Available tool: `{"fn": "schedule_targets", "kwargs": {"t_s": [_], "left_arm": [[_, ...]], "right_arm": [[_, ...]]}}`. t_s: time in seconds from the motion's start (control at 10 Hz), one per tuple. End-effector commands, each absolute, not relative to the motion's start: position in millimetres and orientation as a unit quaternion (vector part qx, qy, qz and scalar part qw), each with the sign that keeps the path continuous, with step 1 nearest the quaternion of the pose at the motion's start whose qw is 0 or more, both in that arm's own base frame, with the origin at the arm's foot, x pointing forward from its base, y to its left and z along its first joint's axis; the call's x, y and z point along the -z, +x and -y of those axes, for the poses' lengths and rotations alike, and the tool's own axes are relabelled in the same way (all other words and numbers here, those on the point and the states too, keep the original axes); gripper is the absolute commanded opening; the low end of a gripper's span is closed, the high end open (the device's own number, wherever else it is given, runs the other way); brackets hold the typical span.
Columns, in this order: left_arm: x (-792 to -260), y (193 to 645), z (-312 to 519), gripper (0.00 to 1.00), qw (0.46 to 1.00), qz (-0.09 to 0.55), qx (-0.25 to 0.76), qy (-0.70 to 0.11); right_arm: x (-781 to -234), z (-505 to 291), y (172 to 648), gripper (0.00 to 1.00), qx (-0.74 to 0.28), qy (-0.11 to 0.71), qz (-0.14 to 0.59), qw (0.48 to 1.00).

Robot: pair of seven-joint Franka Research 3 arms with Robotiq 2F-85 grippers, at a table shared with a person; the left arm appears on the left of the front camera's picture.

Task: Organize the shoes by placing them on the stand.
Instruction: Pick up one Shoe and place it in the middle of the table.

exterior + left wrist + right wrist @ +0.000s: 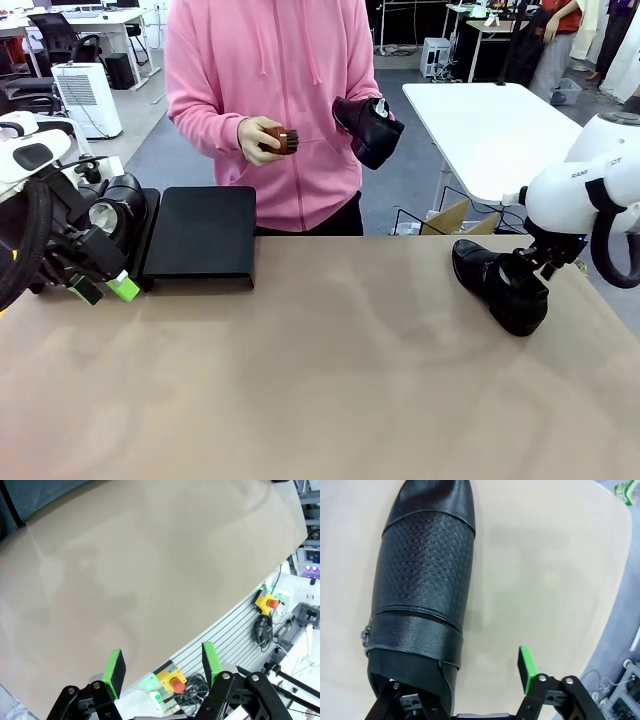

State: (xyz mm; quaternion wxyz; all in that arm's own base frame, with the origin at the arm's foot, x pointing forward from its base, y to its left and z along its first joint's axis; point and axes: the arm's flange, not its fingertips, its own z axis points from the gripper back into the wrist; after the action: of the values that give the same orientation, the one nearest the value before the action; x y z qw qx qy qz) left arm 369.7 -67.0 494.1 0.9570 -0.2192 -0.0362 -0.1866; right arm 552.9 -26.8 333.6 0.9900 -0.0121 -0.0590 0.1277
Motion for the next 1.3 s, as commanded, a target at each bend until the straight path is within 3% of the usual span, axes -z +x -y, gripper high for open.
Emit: {"fn": "schedule_targets", "kwargs": {"t_s": [0.0, 0.1, 0.2, 0.6, 0.7, 1.0, 1.2], "left_arm": [[-495, 368, 66, 0.80, 0.952, 0.038, 0.193, -0.234], [-495, 368, 66, 0.80, 0.952, 0.038, 0.193, -0.234], [-495, 368, 66, 0.80, 0.952, 0.038, 0.193, -0.234], [-495, 368, 66, 0.80, 0.952, 0.038, 0.193, -0.234], [-495, 368, 66, 0.80, 0.952, 0.038, 0.193, -0.234], [-495, 368, 66, 0.80, 0.952, 0.038, 0.193, -0.234], [-495, 368, 66, 0.80, 0.952, 0.038, 0.193, -0.234]], "right_arm": [[-337, 27, 561, 0.26, -0.131, 0.001, 0.068, 0.989], [-336, 26, 562, 0.07, -0.133, 0.003, 0.063, 0.989], [-335, 23, 562, 0.00, -0.136, 0.005, 0.057, 0.989], [-333, 10, 557, 0.00, -0.136, 0.021, 0.036, 0.990], [-345, 6, 551, 0.00, -0.094, 0.025, 0.026, 0.995], [-430, -29, 492, 0.00, 0.026, -0.034, 0.091, 0.995], [-468, -51, 454, 0.00, 0.087, -0.004, 0.138, 0.987]]}}
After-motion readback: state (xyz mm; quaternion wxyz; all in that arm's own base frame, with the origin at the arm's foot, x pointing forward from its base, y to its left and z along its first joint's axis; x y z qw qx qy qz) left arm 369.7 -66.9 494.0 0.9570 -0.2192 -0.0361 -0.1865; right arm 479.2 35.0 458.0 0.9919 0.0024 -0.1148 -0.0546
